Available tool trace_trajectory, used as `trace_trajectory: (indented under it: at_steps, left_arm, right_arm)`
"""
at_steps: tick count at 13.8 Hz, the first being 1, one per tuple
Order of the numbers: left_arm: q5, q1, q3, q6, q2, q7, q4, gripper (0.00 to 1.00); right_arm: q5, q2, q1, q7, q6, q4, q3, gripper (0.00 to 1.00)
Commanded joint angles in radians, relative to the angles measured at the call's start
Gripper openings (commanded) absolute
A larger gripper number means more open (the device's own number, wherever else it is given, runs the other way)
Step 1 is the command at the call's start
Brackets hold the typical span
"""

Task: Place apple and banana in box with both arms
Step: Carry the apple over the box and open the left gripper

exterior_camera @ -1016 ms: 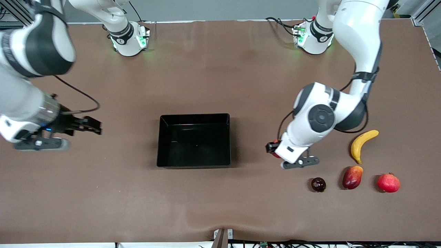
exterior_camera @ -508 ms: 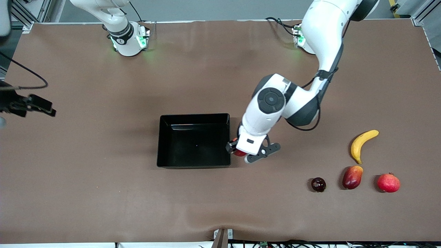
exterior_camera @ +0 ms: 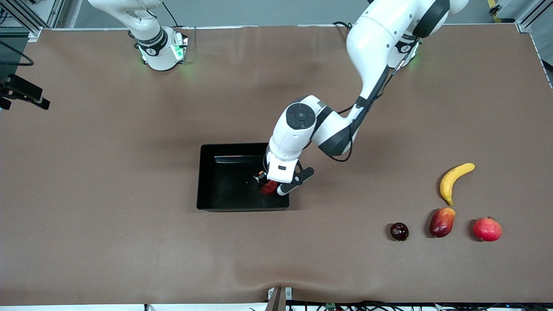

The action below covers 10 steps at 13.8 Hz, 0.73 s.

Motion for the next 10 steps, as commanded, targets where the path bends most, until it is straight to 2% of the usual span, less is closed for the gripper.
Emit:
trace_trajectory:
  at_steps: [1, 3, 6, 7, 8, 9, 10]
  left_arm:
    - [-0.018, -0.088, 0.081, 0.047, 0.054, -0.098, 0.038, 0.4]
    - [-0.018, -0.133, 0.124, 0.049, 0.085, -0.116, 0.038, 0.4]
    - [-0.016, -0.15, 0.13, 0.049, 0.097, -0.119, 0.035, 0.4]
    - [-0.013, -0.156, 0.13, 0.047, 0.1, -0.119, 0.032, 0.48]
    - [-0.01, -0.158, 0.13, 0.047, 0.1, -0.119, 0.031, 0.78]
    - [-0.006, -0.158, 0.131, 0.046, 0.097, -0.118, 0.029, 1.0]
    - [-0.005, -0.156, 0.134, 0.043, 0.09, -0.115, 0.029, 1.0]
  right_arm:
    - [-0.007, -0.057, -0.022, 0.0, -0.035, -0.059, 0.011, 1.0]
    - [-0.008, -0.062, -0.022, 0.0, -0.018, -0.077, 0.011, 1.0]
    - [-0.036, -0.07, -0.019, -0.001, 0.067, -0.134, 0.014, 1.0]
    - [-0.039, -0.073, -0.019, -0.004, 0.081, -0.143, 0.013, 1.0]
    - [-0.049, -0.068, -0.016, -0.006, 0.098, -0.142, 0.014, 1.0]
    - [-0.057, -0.068, -0.01, -0.006, 0.098, -0.139, 0.017, 1.0]
    - [-0.057, -0.068, -0.008, -0.001, 0.1, -0.137, 0.019, 1.0]
